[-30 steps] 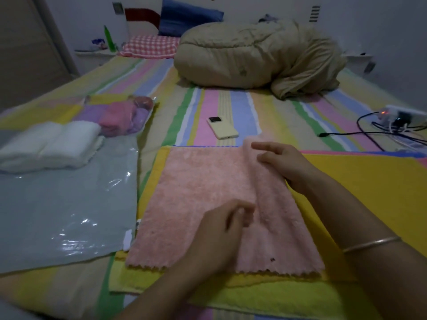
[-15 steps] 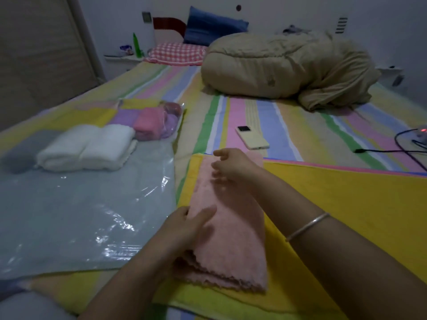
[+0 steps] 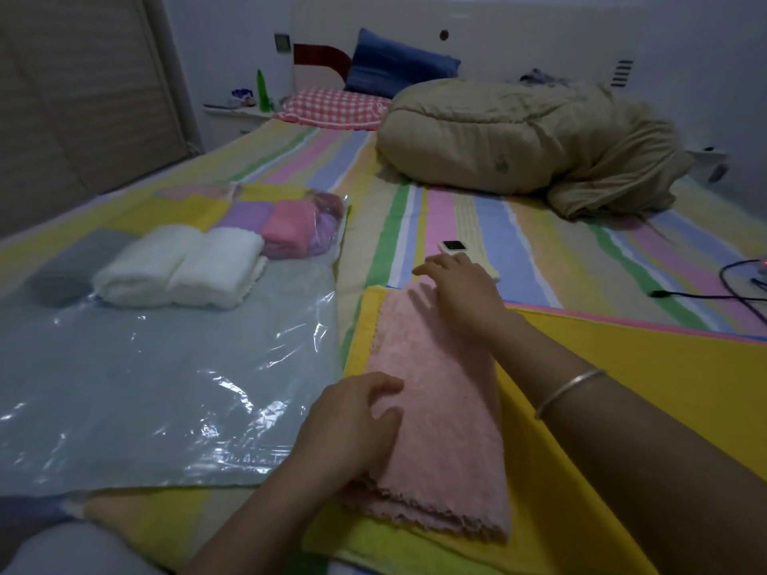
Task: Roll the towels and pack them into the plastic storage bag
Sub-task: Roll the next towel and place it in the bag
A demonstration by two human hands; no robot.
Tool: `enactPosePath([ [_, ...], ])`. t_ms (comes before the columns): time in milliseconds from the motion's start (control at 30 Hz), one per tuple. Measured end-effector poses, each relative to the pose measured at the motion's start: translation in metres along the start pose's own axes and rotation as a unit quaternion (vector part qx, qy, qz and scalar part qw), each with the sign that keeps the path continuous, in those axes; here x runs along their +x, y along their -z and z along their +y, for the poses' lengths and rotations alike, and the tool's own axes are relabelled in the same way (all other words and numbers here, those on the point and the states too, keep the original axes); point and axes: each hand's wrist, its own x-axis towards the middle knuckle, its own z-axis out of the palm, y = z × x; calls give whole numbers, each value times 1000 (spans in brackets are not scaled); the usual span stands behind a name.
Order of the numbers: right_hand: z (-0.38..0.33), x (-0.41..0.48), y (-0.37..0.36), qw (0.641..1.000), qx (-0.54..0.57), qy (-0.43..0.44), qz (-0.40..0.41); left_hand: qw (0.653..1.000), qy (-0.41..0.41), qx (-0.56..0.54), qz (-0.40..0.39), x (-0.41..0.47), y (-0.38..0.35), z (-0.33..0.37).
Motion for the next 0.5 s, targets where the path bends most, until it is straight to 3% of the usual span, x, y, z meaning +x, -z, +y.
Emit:
enactPosePath([
  [200,-15,31,-20,992,-21,-77,-98,996,-15,68,58,-13,6,1],
  [367,-23,45,-31,984,141,-110,0,994,-42,70,71,-23,3,-7],
  [500,-38,45,-36,988,121,-95,15,994,-51,81,46,-23,7,-15],
])
